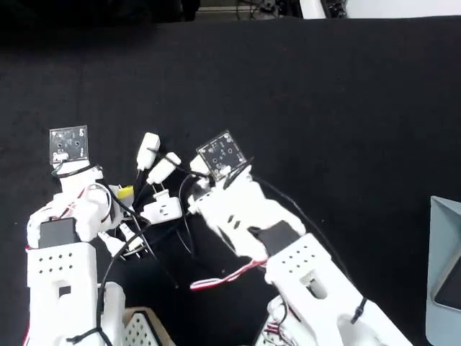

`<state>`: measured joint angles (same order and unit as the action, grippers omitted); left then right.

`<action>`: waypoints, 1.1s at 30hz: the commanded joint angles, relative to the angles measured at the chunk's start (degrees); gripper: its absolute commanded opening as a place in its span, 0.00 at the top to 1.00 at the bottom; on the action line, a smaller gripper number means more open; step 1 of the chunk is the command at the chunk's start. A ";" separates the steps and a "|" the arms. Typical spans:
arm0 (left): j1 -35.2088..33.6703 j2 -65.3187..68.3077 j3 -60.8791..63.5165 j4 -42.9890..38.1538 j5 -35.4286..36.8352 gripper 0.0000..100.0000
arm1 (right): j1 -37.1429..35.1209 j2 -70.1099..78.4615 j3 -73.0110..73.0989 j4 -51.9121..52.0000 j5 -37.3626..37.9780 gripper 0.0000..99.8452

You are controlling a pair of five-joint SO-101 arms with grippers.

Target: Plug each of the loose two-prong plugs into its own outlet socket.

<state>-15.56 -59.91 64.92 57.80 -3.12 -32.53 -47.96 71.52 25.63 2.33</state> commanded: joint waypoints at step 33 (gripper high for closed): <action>-0.57 -0.79 0.48 -0.97 0.26 0.71 | 5.27 20.09 -3.30 -10.73 2.46 0.99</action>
<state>-15.56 -59.91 65.98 57.80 -3.12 -28.04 -28.18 71.08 11.65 4.44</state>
